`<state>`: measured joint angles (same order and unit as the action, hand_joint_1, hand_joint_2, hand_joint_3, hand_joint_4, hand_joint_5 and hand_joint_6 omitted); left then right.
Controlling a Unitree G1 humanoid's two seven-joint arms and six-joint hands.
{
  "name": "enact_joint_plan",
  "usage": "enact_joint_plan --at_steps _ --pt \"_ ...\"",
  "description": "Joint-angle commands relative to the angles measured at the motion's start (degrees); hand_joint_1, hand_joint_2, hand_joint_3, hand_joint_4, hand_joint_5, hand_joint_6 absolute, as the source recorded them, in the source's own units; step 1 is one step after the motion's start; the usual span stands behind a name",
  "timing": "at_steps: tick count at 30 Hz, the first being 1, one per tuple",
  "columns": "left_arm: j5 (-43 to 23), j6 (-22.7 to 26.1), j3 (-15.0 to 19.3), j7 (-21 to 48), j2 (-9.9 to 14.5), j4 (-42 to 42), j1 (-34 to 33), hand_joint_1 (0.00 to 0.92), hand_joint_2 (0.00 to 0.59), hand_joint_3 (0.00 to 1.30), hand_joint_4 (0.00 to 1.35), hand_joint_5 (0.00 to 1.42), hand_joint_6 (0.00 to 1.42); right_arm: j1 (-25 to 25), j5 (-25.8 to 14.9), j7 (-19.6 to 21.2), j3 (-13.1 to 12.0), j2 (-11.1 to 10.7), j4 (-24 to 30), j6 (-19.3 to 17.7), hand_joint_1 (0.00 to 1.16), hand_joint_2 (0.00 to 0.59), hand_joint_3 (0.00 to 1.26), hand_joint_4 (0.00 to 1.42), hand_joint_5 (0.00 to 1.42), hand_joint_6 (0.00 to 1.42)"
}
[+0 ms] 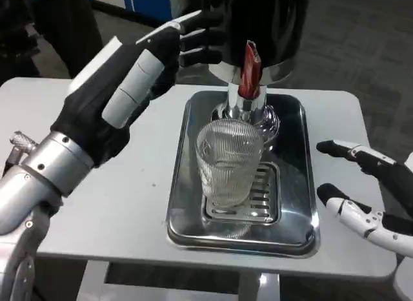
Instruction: Grasp the cup under the faucet to collect the drink, then remove the cup.
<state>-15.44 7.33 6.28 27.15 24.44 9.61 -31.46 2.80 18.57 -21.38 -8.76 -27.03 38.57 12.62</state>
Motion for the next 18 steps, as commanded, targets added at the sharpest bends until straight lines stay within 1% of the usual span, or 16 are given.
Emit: enact_joint_plan --at_steps 1,7,12,18 --pt "-1.54 0.12 -0.04 1.56 -0.66 -3.57 -2.37 0.022 0.034 0.2 0.2 0.23 0.19 0.09 -0.13 0.69 -0.24 0.11 -0.06 0.27 0.34 0.39 0.2 0.15 0.11 0.12" --pt "-1.89 -0.55 -0.45 3.18 -1.12 -6.65 -4.22 0.022 0.034 0.21 0.22 0.24 0.19 -0.1 -0.12 0.75 -0.25 0.12 -0.14 0.27 0.34 0.39 0.2 0.15 0.11 0.12" --pt "-2.21 -0.39 -0.82 3.63 -1.46 -6.71 -4.45 0.022 0.034 0.23 0.24 0.25 0.19 -0.27 -0.19 0.81 -0.35 0.11 -0.42 0.23 0.34 0.39 0.2 0.15 0.11 0.12" --pt "-2.19 -0.01 -1.22 3.64 -2.05 -6.15 -4.81 0.022 0.034 0.25 0.29 0.29 0.21 -0.22 -0.19 0.87 -0.21 0.18 -0.74 0.07 0.34 0.39 0.2 0.15 0.11 0.12"
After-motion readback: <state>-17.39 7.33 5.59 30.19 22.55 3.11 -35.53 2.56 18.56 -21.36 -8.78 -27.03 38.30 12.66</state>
